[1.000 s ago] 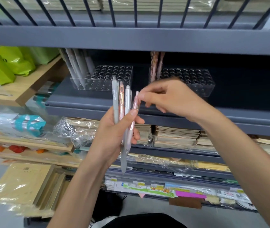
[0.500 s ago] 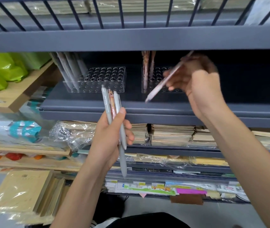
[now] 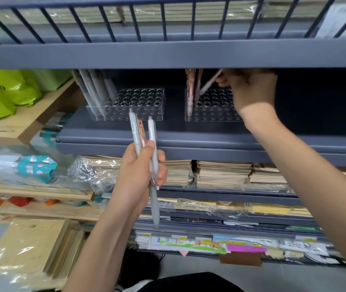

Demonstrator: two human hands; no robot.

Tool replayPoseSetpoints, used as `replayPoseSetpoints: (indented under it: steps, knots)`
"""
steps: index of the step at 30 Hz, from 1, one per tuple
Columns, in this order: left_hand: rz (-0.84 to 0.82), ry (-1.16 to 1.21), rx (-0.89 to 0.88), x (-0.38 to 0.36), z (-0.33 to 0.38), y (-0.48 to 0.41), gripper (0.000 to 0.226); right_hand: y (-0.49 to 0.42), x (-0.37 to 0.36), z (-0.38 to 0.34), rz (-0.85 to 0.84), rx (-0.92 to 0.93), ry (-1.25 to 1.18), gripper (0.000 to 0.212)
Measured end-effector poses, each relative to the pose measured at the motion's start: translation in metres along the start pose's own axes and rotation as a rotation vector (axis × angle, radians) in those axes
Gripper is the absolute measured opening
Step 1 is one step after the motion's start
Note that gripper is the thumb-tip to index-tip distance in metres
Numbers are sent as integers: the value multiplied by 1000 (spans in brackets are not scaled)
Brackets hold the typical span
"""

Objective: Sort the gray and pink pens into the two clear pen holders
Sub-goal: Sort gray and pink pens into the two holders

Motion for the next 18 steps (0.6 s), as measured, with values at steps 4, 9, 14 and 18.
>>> replayPoseSetpoints:
  steps: [4,9,14,18]
  knots:
    - [-4,-85,-30,10,2,-1,11,-5,-19,-7,-100,79,243,29]
    - [6,-88,-3,17,-3,-4,9,0,-38,-29,-171,240,454,38]
    - [17,-70,6,20,-3,-7,9,3,-46,-35,-182,317,498,35]
    - [4,-82,4,19,-4,-7,9,-3,-48,-31,-194,286,492,35]
Point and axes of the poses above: each hand's wrist, its own y-axis away from the middle knuckle, its own x-axis out of the back of the hand, z = x × y, the point moved 9 cm from there along -y, towards the middle knuckle, and after that the axes turned 10 degrees about y, right-handed, at the moved point
